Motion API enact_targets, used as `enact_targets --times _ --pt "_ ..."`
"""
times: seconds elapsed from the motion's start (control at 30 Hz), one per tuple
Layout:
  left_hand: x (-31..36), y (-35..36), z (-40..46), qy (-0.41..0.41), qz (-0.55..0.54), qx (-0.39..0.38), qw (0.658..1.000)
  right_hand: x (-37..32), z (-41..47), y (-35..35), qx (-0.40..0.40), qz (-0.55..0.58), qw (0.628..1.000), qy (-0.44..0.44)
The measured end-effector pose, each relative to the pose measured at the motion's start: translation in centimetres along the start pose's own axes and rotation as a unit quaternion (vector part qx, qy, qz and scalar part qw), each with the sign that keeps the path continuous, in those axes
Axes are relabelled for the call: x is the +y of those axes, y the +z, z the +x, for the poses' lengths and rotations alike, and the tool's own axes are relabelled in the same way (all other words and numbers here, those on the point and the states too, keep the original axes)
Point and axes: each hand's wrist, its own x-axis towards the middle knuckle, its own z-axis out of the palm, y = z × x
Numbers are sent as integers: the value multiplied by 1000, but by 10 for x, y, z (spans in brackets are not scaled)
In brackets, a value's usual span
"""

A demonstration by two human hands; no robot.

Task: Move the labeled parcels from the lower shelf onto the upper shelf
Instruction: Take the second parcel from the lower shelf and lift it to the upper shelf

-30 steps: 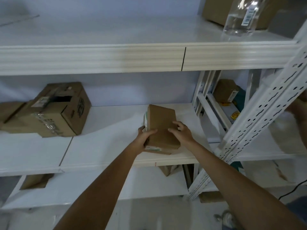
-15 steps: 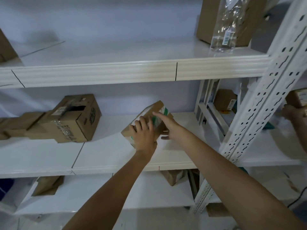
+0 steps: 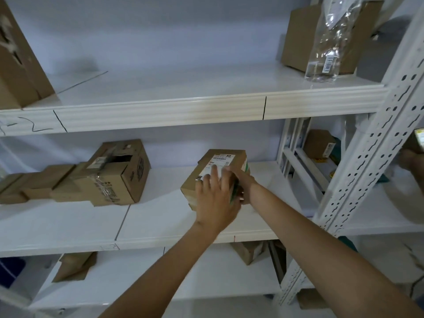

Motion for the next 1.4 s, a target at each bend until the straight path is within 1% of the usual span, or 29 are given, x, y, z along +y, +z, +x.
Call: enact_targets --times 0.03,0.07,0.1,0.13,0.17,0.2,0.23,0.27,0.3,0.33,0.37,0.4,0.43,0.5,0.57,0.67,1.07,1.4 --pt "-11 -4 6 -22 -28 8 999 -1 1 -5 -9 -3 1000 -11" --pt "-24 -7 13 -59 -66 -3 996 -2 2 -11 -18 -8 1000 -24" --pt "-38 -10 20 -104 -117 -36 987 -2 2 -17 -30 -14 999 -39" --pt "-52 -9 27 -154 -183 -77 968 -2 3 -23 -45 -23 997 -55" --pt "-65 -8 33 -207 -265 -123 934 -2 4 -29 -62 -32 995 -70" --pt "-78 -5 39 -253 -357 -178 881 -2 5 -35 -80 -42 993 -82" --pt "-88 -2 43 -285 -441 -235 818 -2 6 -40 -97 -52 990 -92" --pt "-95 1 45 -299 -506 -288 756 -2 6 -44 -112 -60 987 -99" --pt "-101 5 45 -299 -552 -335 703 -2 6 -47 -128 -65 984 -103" --pt "-106 8 43 -288 -587 -372 659 -1 5 -49 -143 -67 982 -104" --pt "-109 13 41 -276 -617 -397 621 -1 4 -50 -158 -68 979 -105" --pt "-112 17 39 -267 -640 -409 593 -1 4 -50 -171 -67 977 -106" --pt "-114 21 36 -263 -658 -410 575 0 3 -49 -180 -63 976 -108" --pt "-115 27 31 -266 -680 -392 560 2 3 -49 -187 -55 974 -116" --pt "-115 31 27 -268 -691 -374 558 4 4 -49 -188 -51 974 -120" --pt "-117 35 24 -270 -696 -368 554 8 6 -49 -187 -48 974 -118" --pt "-116 37 24 -280 -693 -371 551 9 7 -50 -182 -50 975 -119" --pt "-124 28 16 -286 -696 -356 554 10 9 -41 -201 -51 970 -126"
